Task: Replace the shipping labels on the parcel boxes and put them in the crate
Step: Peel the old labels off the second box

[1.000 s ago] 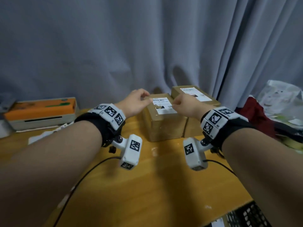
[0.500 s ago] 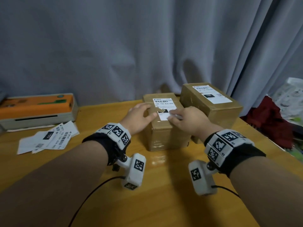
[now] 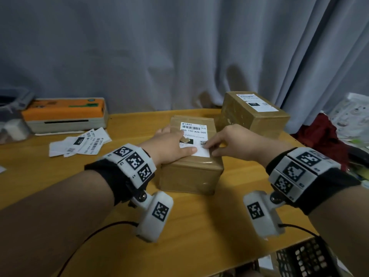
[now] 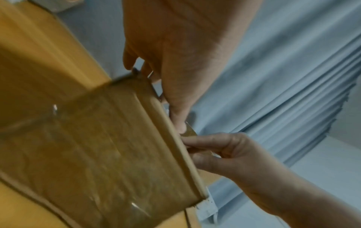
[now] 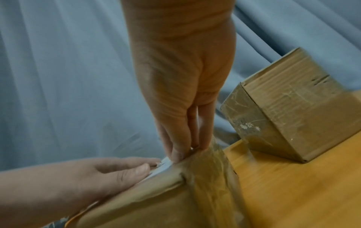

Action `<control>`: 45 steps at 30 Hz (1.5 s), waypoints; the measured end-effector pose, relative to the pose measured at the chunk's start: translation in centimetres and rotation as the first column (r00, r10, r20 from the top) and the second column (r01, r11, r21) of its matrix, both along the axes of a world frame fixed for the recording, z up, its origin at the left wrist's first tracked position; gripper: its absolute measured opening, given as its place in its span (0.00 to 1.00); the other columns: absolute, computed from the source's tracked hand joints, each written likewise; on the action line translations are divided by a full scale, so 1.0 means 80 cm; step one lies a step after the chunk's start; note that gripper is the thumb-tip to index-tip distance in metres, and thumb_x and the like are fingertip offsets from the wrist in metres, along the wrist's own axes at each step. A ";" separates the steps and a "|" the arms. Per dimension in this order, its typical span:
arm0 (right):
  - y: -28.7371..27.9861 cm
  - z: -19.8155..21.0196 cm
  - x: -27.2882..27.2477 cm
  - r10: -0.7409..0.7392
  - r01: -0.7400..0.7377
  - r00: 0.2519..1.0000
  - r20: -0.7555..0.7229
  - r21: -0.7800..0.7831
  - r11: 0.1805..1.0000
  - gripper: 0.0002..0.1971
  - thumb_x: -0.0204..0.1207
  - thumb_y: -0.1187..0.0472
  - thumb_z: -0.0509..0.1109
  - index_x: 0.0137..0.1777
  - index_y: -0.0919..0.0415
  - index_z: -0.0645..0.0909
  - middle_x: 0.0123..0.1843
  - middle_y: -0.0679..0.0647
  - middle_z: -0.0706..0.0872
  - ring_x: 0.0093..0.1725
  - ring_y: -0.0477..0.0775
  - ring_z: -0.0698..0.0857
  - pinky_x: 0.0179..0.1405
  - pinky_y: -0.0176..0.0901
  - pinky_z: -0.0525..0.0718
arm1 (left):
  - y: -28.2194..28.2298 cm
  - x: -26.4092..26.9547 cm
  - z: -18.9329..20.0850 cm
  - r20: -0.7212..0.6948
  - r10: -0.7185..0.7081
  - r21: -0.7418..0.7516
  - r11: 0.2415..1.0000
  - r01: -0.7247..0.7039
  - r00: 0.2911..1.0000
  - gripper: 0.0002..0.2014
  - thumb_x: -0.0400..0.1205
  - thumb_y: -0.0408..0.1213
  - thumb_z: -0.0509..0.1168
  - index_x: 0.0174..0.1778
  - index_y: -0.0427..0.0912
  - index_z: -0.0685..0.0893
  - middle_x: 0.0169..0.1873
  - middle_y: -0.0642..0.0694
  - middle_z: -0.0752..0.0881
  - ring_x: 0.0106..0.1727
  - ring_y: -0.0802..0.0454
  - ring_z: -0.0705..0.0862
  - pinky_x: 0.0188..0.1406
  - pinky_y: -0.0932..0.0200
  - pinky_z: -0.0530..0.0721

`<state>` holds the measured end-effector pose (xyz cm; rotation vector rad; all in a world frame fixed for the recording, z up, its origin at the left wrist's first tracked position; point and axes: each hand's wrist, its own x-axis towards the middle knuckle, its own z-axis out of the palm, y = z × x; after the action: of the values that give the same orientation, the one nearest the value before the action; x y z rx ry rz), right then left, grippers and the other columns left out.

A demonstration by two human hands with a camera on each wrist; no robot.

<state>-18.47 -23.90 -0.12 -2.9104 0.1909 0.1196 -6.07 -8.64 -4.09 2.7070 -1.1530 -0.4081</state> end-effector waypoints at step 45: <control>0.050 -0.001 0.037 0.188 -0.204 0.979 -0.081 -0.497 0.843 0.14 0.82 0.54 0.62 0.50 0.64 0.82 0.48 0.61 0.85 0.48 0.63 0.83 0.37 0.44 0.68 | -0.003 0.038 -0.029 0.080 -0.008 -0.322 0.946 0.034 0.997 0.22 0.88 0.48 0.49 0.78 0.51 0.67 0.76 0.48 0.73 0.76 0.47 0.70 0.71 0.55 0.69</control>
<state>-15.52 -19.86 -0.23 -3.4508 -0.0928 0.1678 -3.00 -8.89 -6.38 2.4447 -1.1544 -0.1032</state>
